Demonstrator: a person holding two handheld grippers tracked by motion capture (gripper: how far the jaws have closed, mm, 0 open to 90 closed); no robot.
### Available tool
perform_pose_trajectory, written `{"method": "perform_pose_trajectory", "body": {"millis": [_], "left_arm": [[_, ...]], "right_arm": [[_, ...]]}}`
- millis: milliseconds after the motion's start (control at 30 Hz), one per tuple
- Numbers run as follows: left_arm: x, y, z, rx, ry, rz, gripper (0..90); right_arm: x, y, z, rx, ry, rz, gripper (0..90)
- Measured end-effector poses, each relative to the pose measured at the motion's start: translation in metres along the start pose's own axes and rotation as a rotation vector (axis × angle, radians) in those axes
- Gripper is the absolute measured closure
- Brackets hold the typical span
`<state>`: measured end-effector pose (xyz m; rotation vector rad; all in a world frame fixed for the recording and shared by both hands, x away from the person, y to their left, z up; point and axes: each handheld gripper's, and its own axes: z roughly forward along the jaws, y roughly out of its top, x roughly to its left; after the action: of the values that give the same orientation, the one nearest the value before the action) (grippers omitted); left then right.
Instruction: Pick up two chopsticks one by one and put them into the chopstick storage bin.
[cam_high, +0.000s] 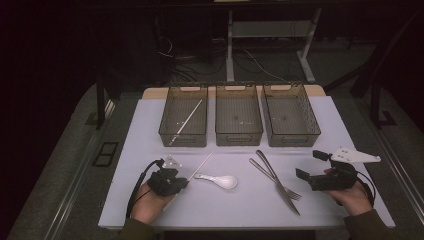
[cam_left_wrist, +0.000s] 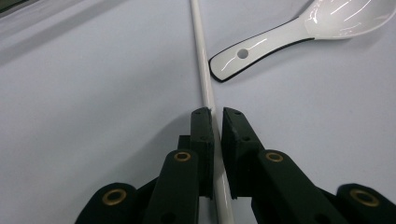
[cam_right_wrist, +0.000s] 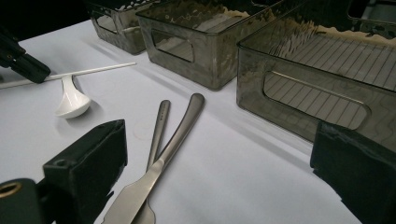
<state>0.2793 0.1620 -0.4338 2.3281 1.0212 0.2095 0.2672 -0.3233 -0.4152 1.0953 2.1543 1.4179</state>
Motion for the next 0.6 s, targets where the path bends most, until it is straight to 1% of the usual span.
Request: {"method": "perform_pose_trajectory", "body": {"millis": [200, 267, 333, 367, 500, 600], "left_arm": [[0.0009, 0.0009, -0.0001, 0.004, -0.003, -0.025, 84.3], [-0.0004, 0.0015, -0.0003, 0.007, 0.008, -0.013, 84.4], [-0.0007, 0.002, -0.0006, 0.009, 0.01, -0.011, 84.5], [-0.0005, 0.002, -0.0007, 0.006, 0.005, -0.019, 84.4], [0.0012, 0.0031, -0.0033, -0.008, 0.004, -0.024, 84.4], [0.0025, 0.0041, -0.0065, -0.029, -0.006, -0.033, 84.4]], "right_arm": [[-0.0001, 0.0001, 0.0, -0.001, 0.001, -0.003, 3.8], [-0.0002, 0.0002, 0.0, -0.002, 0.001, -0.003, 3.7], [-0.0003, 0.0002, -0.0001, -0.002, 0.0, -0.002, 3.7], [-0.0004, 0.0003, 0.0, -0.002, 0.0, -0.002, 3.7], [-0.0002, 0.0004, 0.0002, -0.002, 0.001, -0.002, 3.8], [-0.0001, 0.0005, 0.0001, -0.002, 0.0, -0.003, 3.7]]}}
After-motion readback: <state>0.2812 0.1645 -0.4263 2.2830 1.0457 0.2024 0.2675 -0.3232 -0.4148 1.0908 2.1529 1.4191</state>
